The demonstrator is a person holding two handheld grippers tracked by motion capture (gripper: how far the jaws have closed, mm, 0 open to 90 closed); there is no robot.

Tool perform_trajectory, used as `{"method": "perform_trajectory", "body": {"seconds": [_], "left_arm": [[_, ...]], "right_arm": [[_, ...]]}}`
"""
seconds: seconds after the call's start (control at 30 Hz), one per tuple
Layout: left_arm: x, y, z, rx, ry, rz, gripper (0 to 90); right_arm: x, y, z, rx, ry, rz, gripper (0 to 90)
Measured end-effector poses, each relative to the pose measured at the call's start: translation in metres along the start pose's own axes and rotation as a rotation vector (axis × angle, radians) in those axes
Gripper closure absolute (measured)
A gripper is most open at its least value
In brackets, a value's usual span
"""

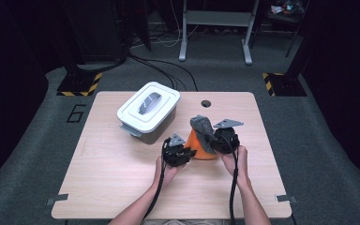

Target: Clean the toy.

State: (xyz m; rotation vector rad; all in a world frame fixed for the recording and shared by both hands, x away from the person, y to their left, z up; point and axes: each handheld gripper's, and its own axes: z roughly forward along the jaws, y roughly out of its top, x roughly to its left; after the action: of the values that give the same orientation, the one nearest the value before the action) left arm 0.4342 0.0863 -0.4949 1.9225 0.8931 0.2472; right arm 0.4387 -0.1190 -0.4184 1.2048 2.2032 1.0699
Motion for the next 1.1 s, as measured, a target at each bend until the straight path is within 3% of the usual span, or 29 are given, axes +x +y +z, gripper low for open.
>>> {"method": "perform_trajectory", "body": {"seconds": [0.17,0.5,0.77,1.1], "left_arm": [[0.001,-0.001,0.0,0.001,-0.002,0.007,74.5],[0.002,-0.001,0.001,-0.004,-0.011,-0.004,74.6],[0.004,-0.003,0.001,-0.006,-0.014,0.001,74.5],[0.004,-0.004,0.002,-0.007,-0.017,-0.003,74.5]], "right_arm": [[-0.007,-0.002,-0.001,-0.001,-0.023,-0.007,74.6],[-0.02,-0.009,-0.002,0.012,-0.047,0.028,74.5],[-0.038,-0.02,-0.001,0.027,-0.077,0.076,74.5],[-0.06,-0.039,0.01,0.099,-0.119,0.157,74.6]]}}
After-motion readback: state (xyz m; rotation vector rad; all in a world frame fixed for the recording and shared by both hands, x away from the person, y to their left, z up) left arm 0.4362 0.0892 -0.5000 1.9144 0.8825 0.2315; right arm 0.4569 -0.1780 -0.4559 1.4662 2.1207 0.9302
